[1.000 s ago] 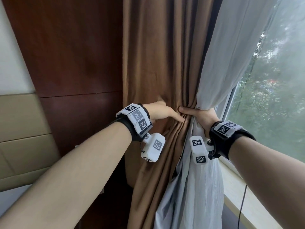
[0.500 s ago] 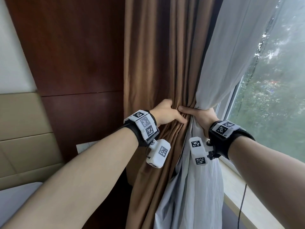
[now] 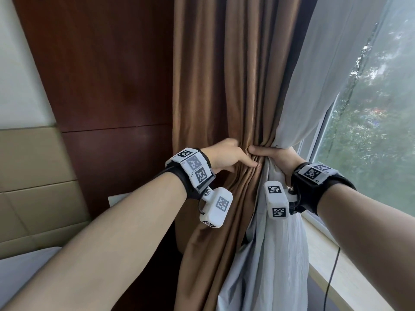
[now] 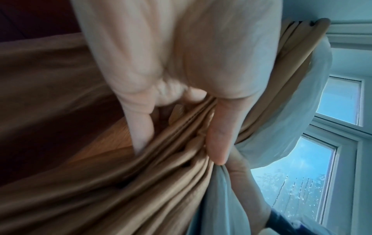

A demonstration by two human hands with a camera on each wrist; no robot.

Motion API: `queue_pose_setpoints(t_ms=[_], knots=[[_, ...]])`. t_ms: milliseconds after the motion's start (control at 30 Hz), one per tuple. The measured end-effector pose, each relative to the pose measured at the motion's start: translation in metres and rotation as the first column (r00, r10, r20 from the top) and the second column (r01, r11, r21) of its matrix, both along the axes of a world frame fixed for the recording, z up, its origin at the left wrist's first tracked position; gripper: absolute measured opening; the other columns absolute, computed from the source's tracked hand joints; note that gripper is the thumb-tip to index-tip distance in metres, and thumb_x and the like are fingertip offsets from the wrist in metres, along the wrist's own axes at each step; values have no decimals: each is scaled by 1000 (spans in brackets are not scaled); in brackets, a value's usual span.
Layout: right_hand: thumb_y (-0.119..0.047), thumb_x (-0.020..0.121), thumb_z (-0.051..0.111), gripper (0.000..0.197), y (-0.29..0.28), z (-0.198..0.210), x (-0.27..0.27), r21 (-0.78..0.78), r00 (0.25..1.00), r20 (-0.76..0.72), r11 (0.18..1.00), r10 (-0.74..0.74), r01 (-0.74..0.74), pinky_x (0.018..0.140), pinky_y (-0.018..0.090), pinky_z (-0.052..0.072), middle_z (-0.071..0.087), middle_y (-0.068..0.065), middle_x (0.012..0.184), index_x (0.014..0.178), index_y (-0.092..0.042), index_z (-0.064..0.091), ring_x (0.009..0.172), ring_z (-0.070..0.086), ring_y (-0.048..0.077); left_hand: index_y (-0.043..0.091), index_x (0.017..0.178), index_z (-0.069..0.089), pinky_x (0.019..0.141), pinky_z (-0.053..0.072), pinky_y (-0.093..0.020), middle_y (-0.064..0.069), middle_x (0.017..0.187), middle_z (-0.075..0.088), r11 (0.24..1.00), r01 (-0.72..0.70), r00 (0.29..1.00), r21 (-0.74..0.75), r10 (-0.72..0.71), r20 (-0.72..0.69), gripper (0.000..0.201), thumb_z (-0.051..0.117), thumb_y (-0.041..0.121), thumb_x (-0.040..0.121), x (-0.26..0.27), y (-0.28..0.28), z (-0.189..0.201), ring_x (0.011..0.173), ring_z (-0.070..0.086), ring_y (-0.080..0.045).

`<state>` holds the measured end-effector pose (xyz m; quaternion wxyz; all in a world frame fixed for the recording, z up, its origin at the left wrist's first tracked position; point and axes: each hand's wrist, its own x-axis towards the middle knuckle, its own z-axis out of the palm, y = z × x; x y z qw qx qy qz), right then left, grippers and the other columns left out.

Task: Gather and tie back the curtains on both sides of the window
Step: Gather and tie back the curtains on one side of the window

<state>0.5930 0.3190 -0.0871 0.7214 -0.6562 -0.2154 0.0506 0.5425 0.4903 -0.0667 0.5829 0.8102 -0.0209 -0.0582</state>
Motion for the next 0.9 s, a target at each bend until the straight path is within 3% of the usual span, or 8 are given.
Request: queue_pose_setpoints(t_ms=[67,133,267,400,533,700,833,900], knots=[[-10,67,86,67,-1,0,-2,14,1000,3,1000,-8,8,105,47,56,75,15,124,131,0,68,114,73,30,5,136,50,112,46,-48,-11,133,65,1000,-3,1000,-2,3,-20,67,83,8,78,1,0,-3,126,61,-24],[-7,72,84,60,-1,1,-3,16,1000,18,1000,-14,14,102,44,58,76,15,122,130,1,68,111,74,29,5,133,53,110,48,-42,-12,132,67,1000,-1,1000,-17,0,-24,73,86,11,69,1,-3,-7,125,62,-24],[-5,74,79,57,-1,3,-5,-6,999,5,999,46,-46,99,39,60,75,16,122,128,3,67,110,75,27,-1,133,62,75,60,-20,-19,128,71,989,35,999,-141,-38,-23,54,77,-4,81,0,-8,-15,119,69,-30],[5,85,72,44,-4,5,-5,-28,996,-25,996,83,-84,98,41,61,75,19,119,129,7,66,107,74,29,-5,131,63,96,59,-34,-24,125,71,979,68,996,-191,-77,-39,46,73,-5,86,1,-9,-20,118,69,-34],[-1,74,84,58,-5,2,1,-11,999,-31,1000,23,-23,106,53,55,74,21,124,129,6,68,116,72,36,-5,129,64,86,60,-24,-22,126,71,991,81,997,-110,-83,-6,44,76,-2,86,2,-10,-13,118,69,-30],[0,70,90,53,-4,-1,1,4,996,-5,996,-91,91,102,51,57,78,13,116,121,-1,73,108,76,31,11,146,45,105,54,-45,-7,131,68,994,-106,985,28,101,137,134,101,37,27,10,-1,-4,121,66,-24],[-10,64,93,57,-1,-1,-1,-7,994,6,994,-107,107,101,48,58,79,10,114,118,-4,75,106,77,27,15,154,25,117,39,-37,-2,143,52,970,-237,949,63,217,231,136,104,27,44,12,6,6,135,48,-18],[-11,64,93,57,0,-1,-1,-11,994,17,994,-107,107,100,46,58,80,9,114,118,-5,75,106,77,26,22,160,18,120,37,-38,-2,146,54,986,-165,971,-9,164,172,153,103,30,33,14,8,2,138,48,-18]])
